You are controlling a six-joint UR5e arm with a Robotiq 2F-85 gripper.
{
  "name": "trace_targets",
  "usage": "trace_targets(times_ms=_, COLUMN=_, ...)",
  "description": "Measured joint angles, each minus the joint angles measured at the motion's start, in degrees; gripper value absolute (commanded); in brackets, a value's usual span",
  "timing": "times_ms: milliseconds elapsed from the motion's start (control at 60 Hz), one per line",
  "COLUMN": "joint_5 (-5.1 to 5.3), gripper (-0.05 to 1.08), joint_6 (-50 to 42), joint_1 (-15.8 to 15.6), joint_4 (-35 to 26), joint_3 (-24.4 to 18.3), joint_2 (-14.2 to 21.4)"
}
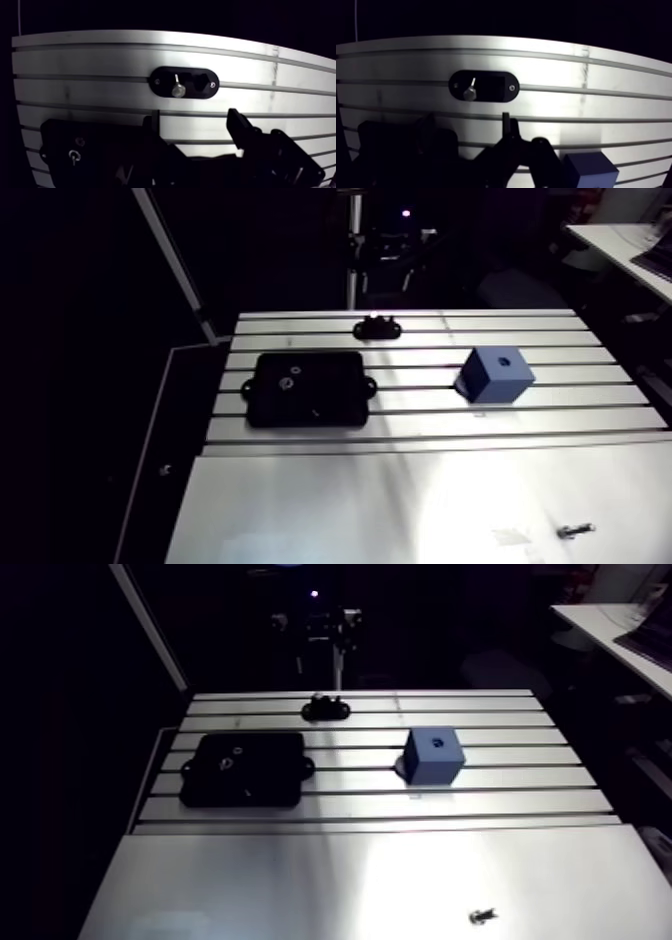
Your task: Pick up the M10 bolt and insert it into the hex recess until seated.
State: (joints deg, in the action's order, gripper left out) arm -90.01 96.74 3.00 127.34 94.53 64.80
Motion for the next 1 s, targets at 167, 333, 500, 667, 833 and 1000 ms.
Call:
trace_targets(times_ms=167, joint_5=0.04, gripper=0.41, joint_6=-0.4, joint_1=0.0, joint_4=0.5, joint_3=0.0, joint_2=-1.0)
trace_targets(times_ms=333, joint_5=0.00, gripper=0.45, joint_6=-0.7, joint_1=0.0, joint_4=0.6, joint_3=-0.1, joint_2=-2.0)
trace_targets(times_ms=500, joint_5=-0.09, gripper=0.48, joint_6=-0.8, joint_1=0.0, joint_4=0.7, joint_3=-0.2, joint_2=-2.9)
trace_targets(times_ms=667, joint_5=-0.15, gripper=0.48, joint_6=-0.8, joint_1=0.0, joint_4=1.0, joint_3=-0.4, joint_2=-3.7)
trace_targets(times_ms=833, joint_5=-0.08, gripper=0.49, joint_6=-0.8, joint_1=-0.1, joint_4=1.5, joint_3=-0.4, joint_2=-4.2)
trace_targets(times_ms=1000, joint_5=-0.06, gripper=0.49, joint_6=-0.8, joint_1=-0.3, joint_4=1.7, joint_3=-0.4, joint_2=-4.4)
